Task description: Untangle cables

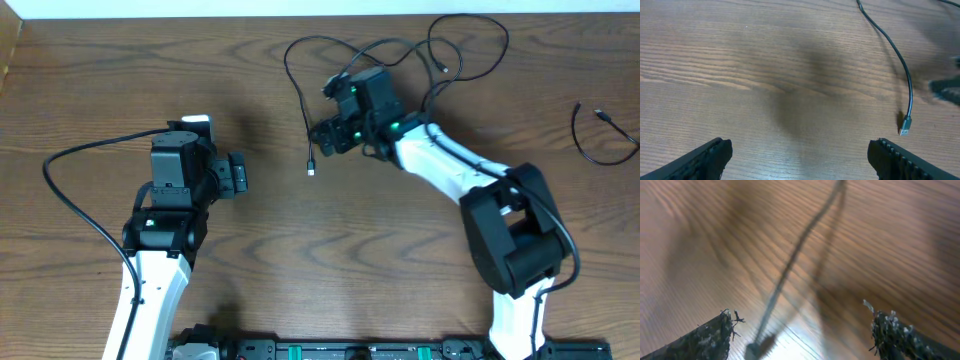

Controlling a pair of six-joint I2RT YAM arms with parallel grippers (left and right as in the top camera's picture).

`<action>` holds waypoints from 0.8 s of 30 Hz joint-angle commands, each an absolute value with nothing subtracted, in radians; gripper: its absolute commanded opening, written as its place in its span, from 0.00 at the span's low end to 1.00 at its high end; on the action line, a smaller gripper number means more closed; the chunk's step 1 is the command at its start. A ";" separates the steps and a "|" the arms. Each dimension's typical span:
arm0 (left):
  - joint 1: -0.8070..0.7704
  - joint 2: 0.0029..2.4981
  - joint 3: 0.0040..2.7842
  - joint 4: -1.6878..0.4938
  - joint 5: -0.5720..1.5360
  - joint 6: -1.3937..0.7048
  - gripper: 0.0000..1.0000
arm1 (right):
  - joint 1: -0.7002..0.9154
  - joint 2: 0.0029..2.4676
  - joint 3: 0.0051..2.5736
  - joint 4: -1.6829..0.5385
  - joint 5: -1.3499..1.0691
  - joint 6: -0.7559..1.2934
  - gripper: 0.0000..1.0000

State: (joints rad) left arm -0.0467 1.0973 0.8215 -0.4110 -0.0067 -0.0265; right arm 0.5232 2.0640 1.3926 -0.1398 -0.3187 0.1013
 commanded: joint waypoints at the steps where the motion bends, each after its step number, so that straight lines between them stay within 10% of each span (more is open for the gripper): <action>1: -0.042 1.090 0.821 -0.411 -0.020 -0.031 0.92 | 0.566 2.096 1.393 -0.106 -0.300 0.119 0.88; 11: -0.042 1.090 0.821 -0.411 -0.020 -0.031 0.92 | 0.611 2.162 1.393 -0.083 -0.234 0.120 0.66; 14: -0.042 1.090 0.821 -0.411 -0.020 -0.031 0.92 | 0.608 2.172 1.393 -0.086 -0.233 0.120 0.45; 17: -0.042 1.090 0.821 -0.411 -0.020 -0.031 0.92 | 0.600 2.170 1.393 -0.094 -0.215 0.138 0.03; 24: -0.042 1.090 0.821 -0.411 -0.020 -0.031 0.92 | 0.529 2.083 1.393 -0.234 -0.216 0.177 0.01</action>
